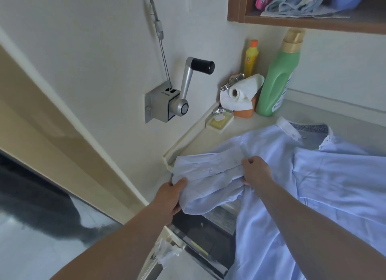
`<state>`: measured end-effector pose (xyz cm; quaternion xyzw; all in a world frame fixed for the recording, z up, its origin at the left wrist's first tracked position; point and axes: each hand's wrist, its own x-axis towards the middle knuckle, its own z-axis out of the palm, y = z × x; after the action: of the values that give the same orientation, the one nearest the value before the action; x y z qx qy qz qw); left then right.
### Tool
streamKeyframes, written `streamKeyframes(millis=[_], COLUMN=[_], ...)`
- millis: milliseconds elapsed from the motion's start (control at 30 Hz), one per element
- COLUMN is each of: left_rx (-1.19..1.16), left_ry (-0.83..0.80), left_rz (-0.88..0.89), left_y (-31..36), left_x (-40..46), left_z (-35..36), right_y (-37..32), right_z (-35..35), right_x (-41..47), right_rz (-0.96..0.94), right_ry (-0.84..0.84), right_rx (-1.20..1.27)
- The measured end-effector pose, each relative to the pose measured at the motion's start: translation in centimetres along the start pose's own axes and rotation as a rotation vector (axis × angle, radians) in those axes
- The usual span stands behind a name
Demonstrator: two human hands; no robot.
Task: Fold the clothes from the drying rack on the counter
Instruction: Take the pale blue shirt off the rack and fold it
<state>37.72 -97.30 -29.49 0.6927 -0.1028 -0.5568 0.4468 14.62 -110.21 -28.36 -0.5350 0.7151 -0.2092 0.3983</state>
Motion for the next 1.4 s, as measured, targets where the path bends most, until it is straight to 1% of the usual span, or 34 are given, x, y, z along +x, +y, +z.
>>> streamKeyframes(millis=[133, 233, 300, 367, 433, 500, 567, 600, 667, 733, 800, 867, 933, 1000, 1033, 1100, 1133, 1233, 1333, 1400], left_rx=[0.041, 0.082, 0.089, 0.079, 0.085, 0.119, 0.164, 0.221, 0.373, 0.475, 0.503, 0.524, 0.626, 0.778, 0.843, 0.946, 0.991, 1.079, 1.134, 1.159], left_ry=[0.026, 0.009, -0.011, 0.006, 0.068, 0.15, 0.185, 0.199, 0.222, 0.24, 0.2, 0.133, 0.08, 0.006, -0.037, -0.094, -0.117, -0.176, -0.191, -0.197], left_rz=[0.033, 0.061, 0.074, 0.116, 0.232, 0.404, 0.505, 0.526, 0.531, 0.522, 0.544, 0.584, 0.685, 0.793, 0.831, 0.872, 0.885, 0.916, 0.939, 0.968], left_y=[0.8, 1.9, 2.7, 3.6, 4.8, 6.2, 7.4, 7.7, 7.7, 7.2, 6.9, 6.7, 6.5, 6.3, 6.0, 5.5, 5.2, 4.9, 4.8, 4.8], left_x=[0.1, -0.2, -0.6, -0.8, -0.9, -0.9, -0.9, -0.9, -0.7, -0.7, -1.1, -1.9, -2.7, -3.5, -3.7, -4.1, -4.2, -4.3, -4.5, -4.5], left_z=[0.2, 0.0, -0.2, -0.2, 0.1, 0.3, 0.4, 0.3, 0.0, -0.3, -0.6, -0.4, -0.1, 0.4, 0.5, 0.4, 0.3, 0.1, 0.2, 0.3], right_y=[0.3, 1.0, 1.3, 1.5, 1.2, 0.7, 0.4, 0.5, 0.8, 0.9, 0.1, -1.0, -2.6, -5.3, -6.5, -8.4, -8.8, -9.0, -9.0, -9.1], right_z=[0.0, 0.3, 0.7, 1.4, 1.9, 2.1, 2.2, 2.3, 2.4, 2.3, 1.9, 1.6, 1.6, 1.3, 1.3, 1.1, 1.0, 0.5, -0.3, -0.4], right_x=[-0.2, -0.7, -1.1, -1.5, -2.3, -3.1, -3.8, -4.0, -4.4, -4.4, -4.1, -3.6, -3.5, -4.2, -4.4, -5.1, -5.2, -4.3, -4.5, -4.7], right_rz=[-0.073, -0.124, -0.178, -0.217, -0.245, -0.32, -0.391, -0.413, -0.439, -0.446, -0.406, -0.342, -0.406, -0.508, -0.537, -0.549, -0.558, -0.55, -0.498, -0.457], right_ry=[-0.006, 0.02, 0.033, 0.029, 0.023, 0.047, 0.052, 0.025, -0.056, -0.112, -0.18, -0.213, -0.149, -0.117, -0.141, -0.231, -0.264, -0.255, -0.369, -0.387], right_rx=[-0.182, -0.198, -0.252, -0.304, -0.284, -0.286, -0.334, -0.405, -0.605, -0.692, -0.688, -0.611, -0.436, -0.161, -0.041, 0.038, -0.004, -0.204, -0.41, -0.542])
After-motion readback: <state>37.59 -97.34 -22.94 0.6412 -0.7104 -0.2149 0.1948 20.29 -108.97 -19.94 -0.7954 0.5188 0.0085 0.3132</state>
